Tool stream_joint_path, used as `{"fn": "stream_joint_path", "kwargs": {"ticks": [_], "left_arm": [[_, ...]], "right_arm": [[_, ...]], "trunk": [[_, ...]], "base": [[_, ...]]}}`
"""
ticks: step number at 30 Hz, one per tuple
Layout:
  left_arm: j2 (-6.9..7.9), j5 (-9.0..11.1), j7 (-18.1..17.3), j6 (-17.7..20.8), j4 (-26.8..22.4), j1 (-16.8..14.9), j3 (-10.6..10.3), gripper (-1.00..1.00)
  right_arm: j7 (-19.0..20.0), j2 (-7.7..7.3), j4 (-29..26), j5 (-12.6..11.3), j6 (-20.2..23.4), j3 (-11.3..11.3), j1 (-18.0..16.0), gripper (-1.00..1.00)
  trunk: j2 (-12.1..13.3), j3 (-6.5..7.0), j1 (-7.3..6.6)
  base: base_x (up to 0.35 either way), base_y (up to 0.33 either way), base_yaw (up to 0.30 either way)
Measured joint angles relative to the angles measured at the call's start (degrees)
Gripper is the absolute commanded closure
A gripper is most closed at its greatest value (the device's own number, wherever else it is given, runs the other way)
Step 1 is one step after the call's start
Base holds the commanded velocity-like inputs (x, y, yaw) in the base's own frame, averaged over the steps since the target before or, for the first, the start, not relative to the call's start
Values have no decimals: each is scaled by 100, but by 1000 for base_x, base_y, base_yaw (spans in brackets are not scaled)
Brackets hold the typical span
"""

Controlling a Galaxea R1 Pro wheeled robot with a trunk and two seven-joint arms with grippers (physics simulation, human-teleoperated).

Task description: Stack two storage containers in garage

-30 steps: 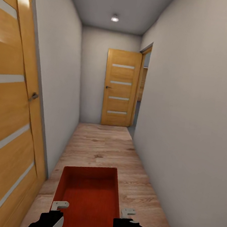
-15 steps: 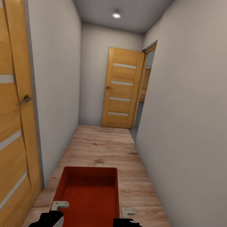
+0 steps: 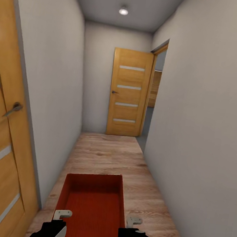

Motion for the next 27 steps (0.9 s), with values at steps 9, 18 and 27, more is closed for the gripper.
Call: {"fn": "stream_joint_path", "kwargs": {"ticks": [9,18,27], "left_arm": [[0,-1,-1,1,0,0,0,100],[0,0,-1,0,0,0,0,100],[0,1,-1,0,6,0,-1,100]], "right_arm": [[0,0,1,0,0,0,0,100],[0,0,0,0,0,0,0,100],[0,0,4,0,0,-1,1,100]], "trunk": [[0,0,0],[0,0,0],[0,0,0]], "base": [[343,54,0],[343,1,0],[344,0,0]]}}
